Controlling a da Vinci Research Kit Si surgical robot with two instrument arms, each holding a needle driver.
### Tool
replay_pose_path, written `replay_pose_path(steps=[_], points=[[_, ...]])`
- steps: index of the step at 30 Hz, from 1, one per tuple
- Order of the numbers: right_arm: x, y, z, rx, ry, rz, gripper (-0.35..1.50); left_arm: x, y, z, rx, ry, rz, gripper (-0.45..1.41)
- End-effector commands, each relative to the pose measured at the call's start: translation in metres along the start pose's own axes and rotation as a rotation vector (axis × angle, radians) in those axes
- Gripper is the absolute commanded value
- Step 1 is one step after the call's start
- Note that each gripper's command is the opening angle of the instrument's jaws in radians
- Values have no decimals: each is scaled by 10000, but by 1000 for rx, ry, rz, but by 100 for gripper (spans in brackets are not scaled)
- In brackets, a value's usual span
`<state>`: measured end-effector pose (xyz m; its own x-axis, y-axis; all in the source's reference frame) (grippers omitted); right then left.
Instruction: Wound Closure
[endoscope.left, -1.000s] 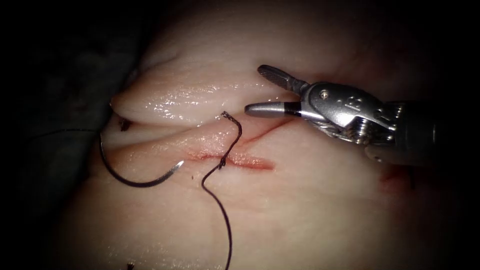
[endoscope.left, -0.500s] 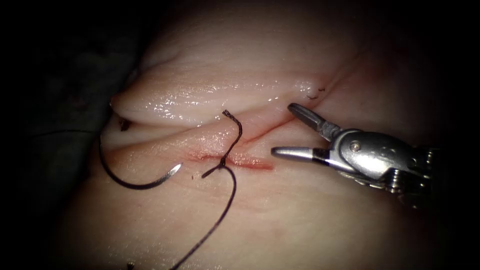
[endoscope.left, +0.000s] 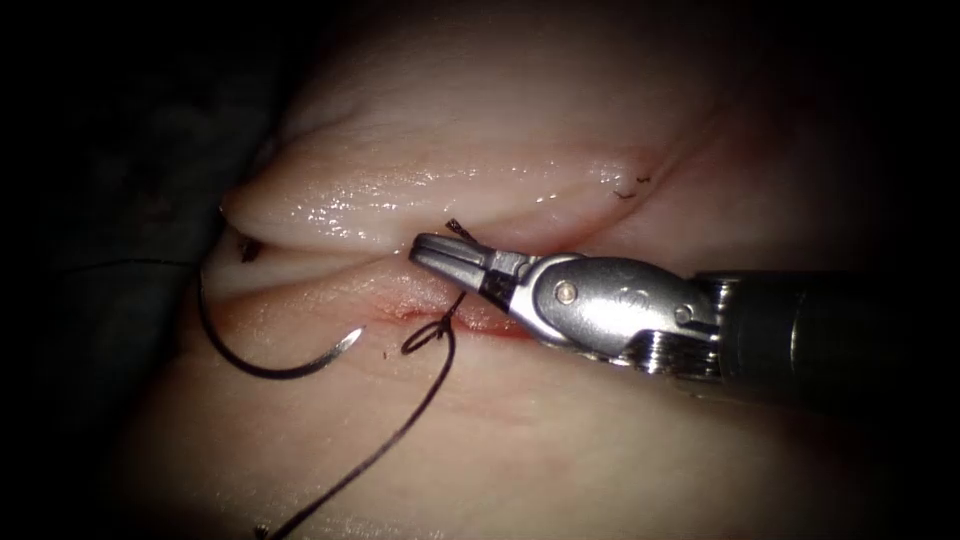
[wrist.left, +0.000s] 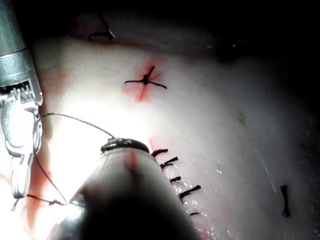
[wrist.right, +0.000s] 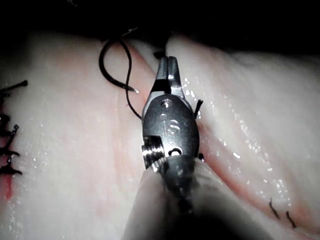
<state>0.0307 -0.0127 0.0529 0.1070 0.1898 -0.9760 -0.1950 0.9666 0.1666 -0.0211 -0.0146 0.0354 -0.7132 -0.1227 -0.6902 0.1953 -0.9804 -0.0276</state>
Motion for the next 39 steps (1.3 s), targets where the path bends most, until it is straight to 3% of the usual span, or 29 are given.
replay_pose_path(steps=[1,9,18,28,39], points=[[-5,-9,18,26,9,-5,-35,-1,1,7,4,-12,-4,-45],[-9,-21,26,137,34,-26,-35,-17,-26,2,71,-22,-23,-45],[-7,-41,27,238,87,-46,-35,-48,-69,11,201,-29,-74,-45],[-1,-48,18,281,120,-48,-35,-93,-99,41,288,-144,-88,-45],[13,-52,15,268,156,-33,-35,-121,-103,87,345,-194,-78,-45]])
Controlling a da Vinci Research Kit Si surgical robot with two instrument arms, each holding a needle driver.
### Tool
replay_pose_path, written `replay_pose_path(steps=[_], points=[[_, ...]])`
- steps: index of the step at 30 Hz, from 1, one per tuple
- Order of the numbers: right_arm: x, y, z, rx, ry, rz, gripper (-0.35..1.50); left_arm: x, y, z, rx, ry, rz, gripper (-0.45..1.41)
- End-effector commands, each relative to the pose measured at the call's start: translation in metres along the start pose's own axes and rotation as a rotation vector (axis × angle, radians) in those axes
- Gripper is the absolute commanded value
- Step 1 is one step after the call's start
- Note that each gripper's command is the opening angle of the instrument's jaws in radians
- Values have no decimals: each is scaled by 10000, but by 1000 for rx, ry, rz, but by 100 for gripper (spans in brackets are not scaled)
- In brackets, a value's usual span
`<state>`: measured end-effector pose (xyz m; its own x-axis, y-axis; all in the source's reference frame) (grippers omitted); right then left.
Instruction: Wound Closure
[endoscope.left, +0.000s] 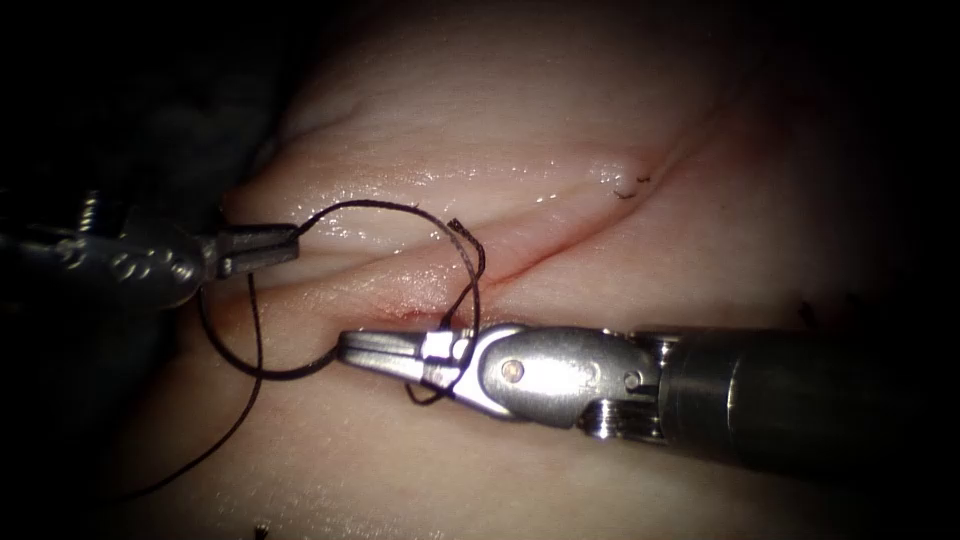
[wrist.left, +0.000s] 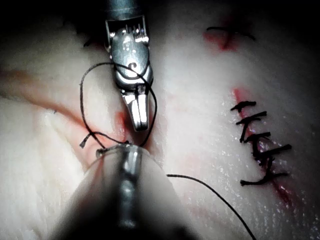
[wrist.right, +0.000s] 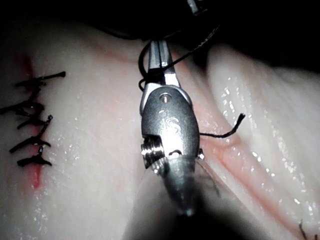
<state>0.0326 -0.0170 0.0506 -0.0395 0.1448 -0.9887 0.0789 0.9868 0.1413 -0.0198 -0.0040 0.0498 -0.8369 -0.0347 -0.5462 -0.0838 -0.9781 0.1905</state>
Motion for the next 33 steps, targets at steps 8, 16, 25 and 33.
replay_pose_path(steps=[8,16,25,33], points=[[15,8,7,-59,61,25,-35,10,25,39,43,-27,17,-45],[30,18,-4,-220,71,58,-35,16,37,55,63,-38,31,-45],[34,23,-8,-391,10,142,-35,21,58,59,80,-50,50,-45],[25,23,-9,-545,-75,292,-35,24,80,47,82,-60,59,-45]])
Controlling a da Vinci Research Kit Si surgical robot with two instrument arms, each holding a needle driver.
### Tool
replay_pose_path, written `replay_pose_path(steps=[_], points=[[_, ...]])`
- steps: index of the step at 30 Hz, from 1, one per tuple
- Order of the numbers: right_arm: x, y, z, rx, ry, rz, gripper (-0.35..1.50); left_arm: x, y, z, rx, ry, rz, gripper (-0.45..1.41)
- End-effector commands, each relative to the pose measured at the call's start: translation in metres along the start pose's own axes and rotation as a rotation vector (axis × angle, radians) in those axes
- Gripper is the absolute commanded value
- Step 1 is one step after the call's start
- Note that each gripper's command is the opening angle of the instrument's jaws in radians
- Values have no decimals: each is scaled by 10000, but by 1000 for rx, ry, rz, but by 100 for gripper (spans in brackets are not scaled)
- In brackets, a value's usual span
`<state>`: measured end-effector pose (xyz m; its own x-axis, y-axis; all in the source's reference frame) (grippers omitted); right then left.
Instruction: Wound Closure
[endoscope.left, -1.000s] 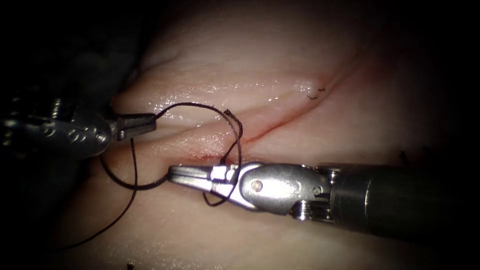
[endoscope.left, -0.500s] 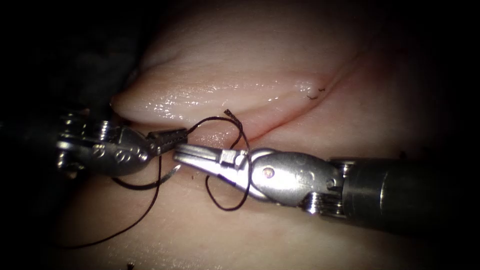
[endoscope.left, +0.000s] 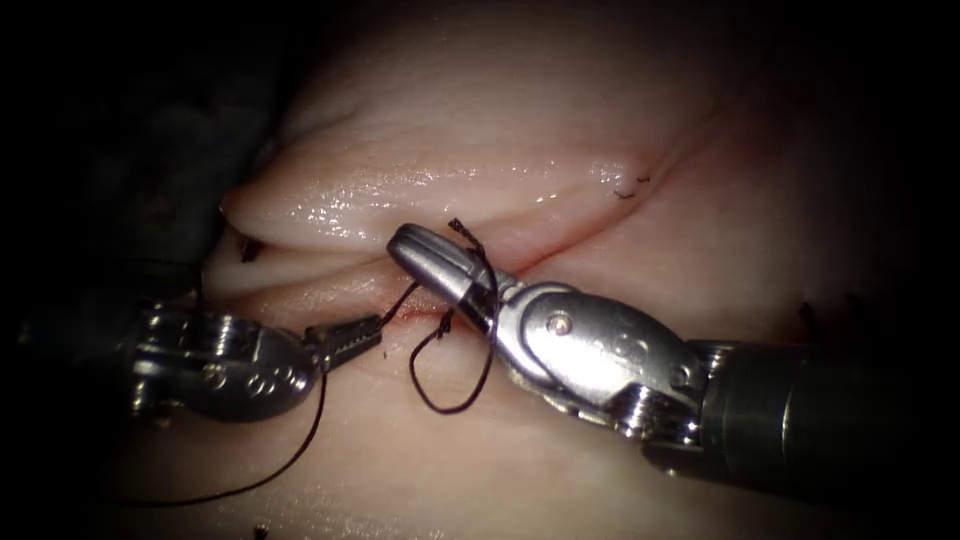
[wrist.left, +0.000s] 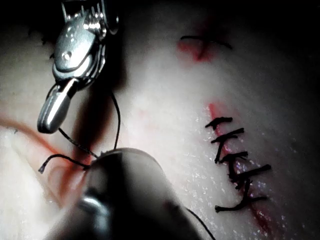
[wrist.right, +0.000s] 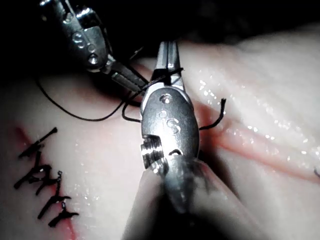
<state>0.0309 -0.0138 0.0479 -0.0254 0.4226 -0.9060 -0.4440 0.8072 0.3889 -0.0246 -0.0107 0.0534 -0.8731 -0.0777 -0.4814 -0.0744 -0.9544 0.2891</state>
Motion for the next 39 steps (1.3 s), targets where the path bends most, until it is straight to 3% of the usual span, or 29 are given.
replay_pose_path(steps=[1,4,8,9,11,18,25,32,39], points=[[-12,-4,6,-13,-16,16,-35,2,7,1,-2,-3,0,-45],[-21,-1,8,-50,-53,74,-30,7,12,-5,-6,-3,16,-45],[-34,4,9,-91,-96,128,10,16,20,-11,-7,-13,40,-45],[-37,5,9,-115,-114,133,31,18,21,-12,-6,-16,44,-45],[-41,7,9,-142,-154,122,39,23,23,-15,-8,-15,41,-45],[-48,15,11,-232,-268,100,36,29,20,-13,-13,-15,43,-45],[-53,31,22,-313,-407,76,44,25,14,-2,-12,-18,41,-45],[-58,39,24,-355,-529,23,36,22,10,6,-12,-18,39,-45],[-71,38,28,-380,-640,-3,7,29,9,13,-15,-7,34,-45]])
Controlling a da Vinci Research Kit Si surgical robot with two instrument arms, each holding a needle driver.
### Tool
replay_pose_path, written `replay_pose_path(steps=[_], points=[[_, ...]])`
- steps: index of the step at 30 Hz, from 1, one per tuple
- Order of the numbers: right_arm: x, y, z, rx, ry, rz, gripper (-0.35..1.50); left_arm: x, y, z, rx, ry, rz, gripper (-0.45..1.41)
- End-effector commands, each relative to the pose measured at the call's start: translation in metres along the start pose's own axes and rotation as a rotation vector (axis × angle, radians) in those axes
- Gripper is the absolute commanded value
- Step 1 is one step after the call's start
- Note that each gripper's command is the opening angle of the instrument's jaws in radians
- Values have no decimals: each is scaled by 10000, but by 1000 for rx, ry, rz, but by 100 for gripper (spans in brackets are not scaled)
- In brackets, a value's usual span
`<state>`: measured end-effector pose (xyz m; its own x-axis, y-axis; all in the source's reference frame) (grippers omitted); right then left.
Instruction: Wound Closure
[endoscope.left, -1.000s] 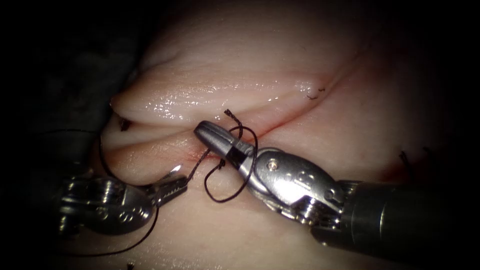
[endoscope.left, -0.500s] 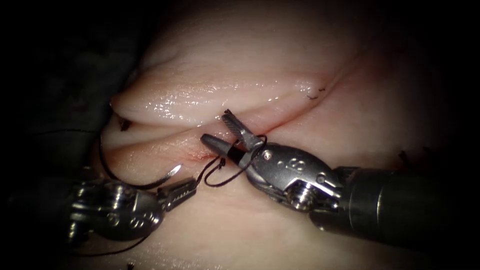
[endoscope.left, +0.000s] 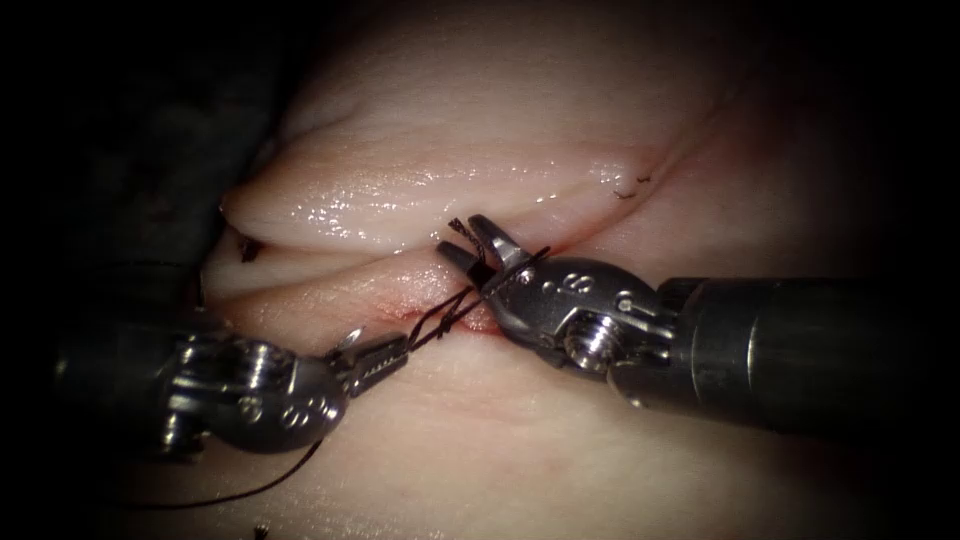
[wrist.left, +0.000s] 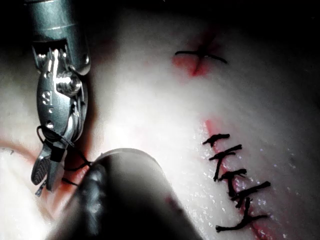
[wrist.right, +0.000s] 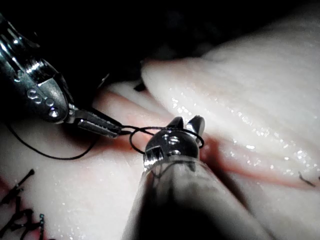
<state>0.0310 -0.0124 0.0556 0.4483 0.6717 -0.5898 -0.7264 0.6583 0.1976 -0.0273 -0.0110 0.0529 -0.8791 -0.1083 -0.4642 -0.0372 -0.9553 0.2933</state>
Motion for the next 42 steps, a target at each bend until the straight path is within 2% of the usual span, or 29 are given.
replay_pose_path(steps=[1,5,6,7,8,9,11,14,17,19,20,21,22,24,27,31,38,42], points=[[-3,-7,12,-4,-15,-4,7,3,6,6,-1,1,-1,-45],[-10,-5,23,-18,-36,-37,24,3,6,5,-1,1,-1,-45],[-11,-4,25,-26,-38,-53,34,2,6,5,-1,1,-1,-45],[-12,-4,27,-35,-41,-57,51,2,6,5,-1,1,-1,-45],[-12,-3,28,-45,-45,-60,78,1,6,5,-1,1,0,-45],[-12,-3,29,-52,-48,-58,91,1,6,4,-4,0,1,-45],[-12,-2,30,-61,-54,-65,101,1,6,4,-4,0,1,-45],[-11,-2,29,-64,-57,-61,105,0,6,4,-4,0,1,-45],[-11,-2,28,-64,-57,-61,100,-1,5,3,-4,0,1,-45],[-11,-3,28,-63,-60,-61,73,-2,5,3,-5,1,2,-45],[-11,-3,28,-59,-61,-62,47,-3,5,3,-5,1,2,-45],[-11,-4,27,-44,-66,-64,-10,-4,4,2,-6,2,3,-45],[-12,-5,27,-31,-73,-66,-35,-5,4,2,-6,2,3,-45],[-12,-9,28,-11,-91,-64,-35,-7,3,2,-7,2,4,-45],[-12,-15,28,12,-125,48,-35,-11,2,2,-7,2,5,-45],[-10,-19,23,13,-133,109,-35,-16,1,2,-8,3,7,-45],[0,-22,6,9,-40,133,-35,-27,-4,3,-18,-1,18,-45],[5,-25,-1,-5,5,146,-35,-42,-15,6,-26,-14,-5,-45]])
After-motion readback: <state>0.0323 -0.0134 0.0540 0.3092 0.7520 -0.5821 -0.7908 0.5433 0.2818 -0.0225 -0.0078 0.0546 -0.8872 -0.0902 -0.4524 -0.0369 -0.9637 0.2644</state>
